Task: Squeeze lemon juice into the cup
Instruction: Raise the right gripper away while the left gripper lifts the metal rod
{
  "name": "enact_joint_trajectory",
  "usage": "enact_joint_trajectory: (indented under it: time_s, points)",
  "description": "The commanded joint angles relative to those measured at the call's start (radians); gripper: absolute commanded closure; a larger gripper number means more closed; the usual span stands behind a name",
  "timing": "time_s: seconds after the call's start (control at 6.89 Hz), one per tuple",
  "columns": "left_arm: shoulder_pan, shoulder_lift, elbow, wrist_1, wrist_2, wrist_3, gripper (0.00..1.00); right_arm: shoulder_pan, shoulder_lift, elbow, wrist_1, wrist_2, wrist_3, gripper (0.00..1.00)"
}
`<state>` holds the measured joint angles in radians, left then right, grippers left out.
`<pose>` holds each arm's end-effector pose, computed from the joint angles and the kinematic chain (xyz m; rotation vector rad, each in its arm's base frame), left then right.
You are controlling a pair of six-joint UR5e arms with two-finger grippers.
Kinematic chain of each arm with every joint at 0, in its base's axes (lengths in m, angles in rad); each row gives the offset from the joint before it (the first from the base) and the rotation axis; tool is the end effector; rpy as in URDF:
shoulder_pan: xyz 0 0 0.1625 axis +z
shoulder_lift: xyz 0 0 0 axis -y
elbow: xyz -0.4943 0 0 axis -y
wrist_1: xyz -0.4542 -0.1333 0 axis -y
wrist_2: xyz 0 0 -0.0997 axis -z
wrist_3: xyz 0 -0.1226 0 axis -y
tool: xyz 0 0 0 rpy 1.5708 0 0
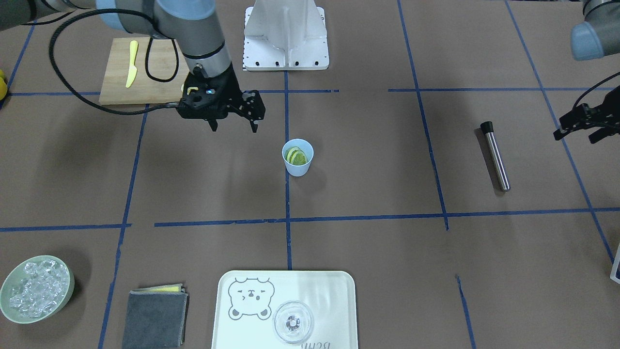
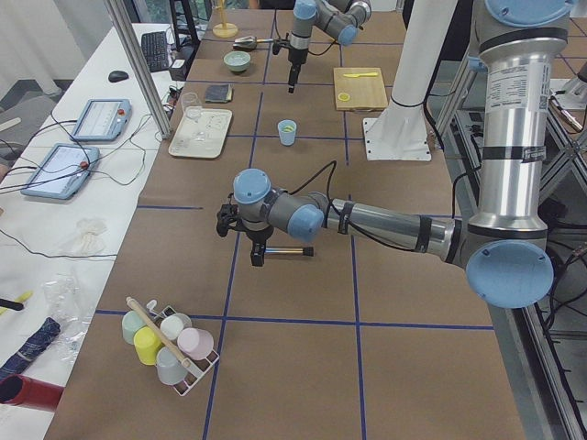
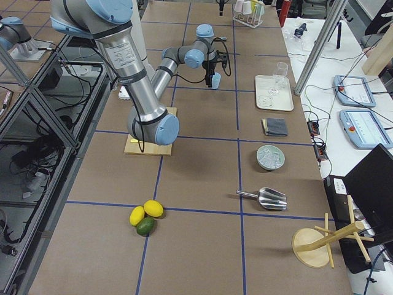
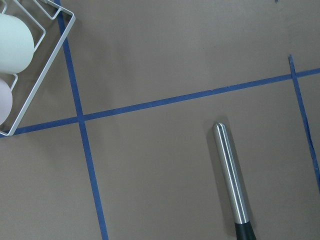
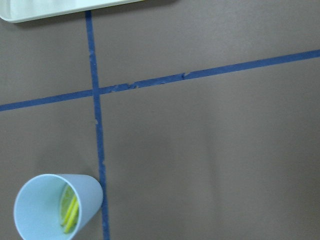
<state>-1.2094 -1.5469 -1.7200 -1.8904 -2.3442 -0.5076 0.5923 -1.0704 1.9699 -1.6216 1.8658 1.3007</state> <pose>0.1558 -0.5468 0.6362 0.0630 0.8664 0.0351 -0.5043 -0.4571 0.2433 0.1005 -0.8817 0.1757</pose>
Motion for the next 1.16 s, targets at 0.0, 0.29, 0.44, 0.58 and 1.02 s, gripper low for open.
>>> enact_joint_trajectory:
  time_s: [0.0,0.29,0.44,0.58,1.02]
  points:
    - [0.131,-0.042,0.097,-0.137,0.078,-0.144,0.01,0.043,-0.170,0.096,0.006,0.012,-0.136,0.00]
    - [0.201,-0.106,0.176,-0.137,0.094,-0.158,0.02,0.043,-0.187,0.098,0.008,0.010,-0.144,0.00]
    - [0.230,-0.122,0.203,-0.137,0.133,-0.158,0.07,0.043,-0.187,0.098,0.006,0.010,-0.144,0.00]
    - [0.235,-0.125,0.204,-0.137,0.135,-0.158,0.26,0.043,-0.187,0.096,0.006,0.010,-0.144,0.00]
    - [0.258,-0.125,0.211,-0.136,0.152,-0.155,0.98,0.043,-0.189,0.096,0.006,0.010,-0.144,0.00]
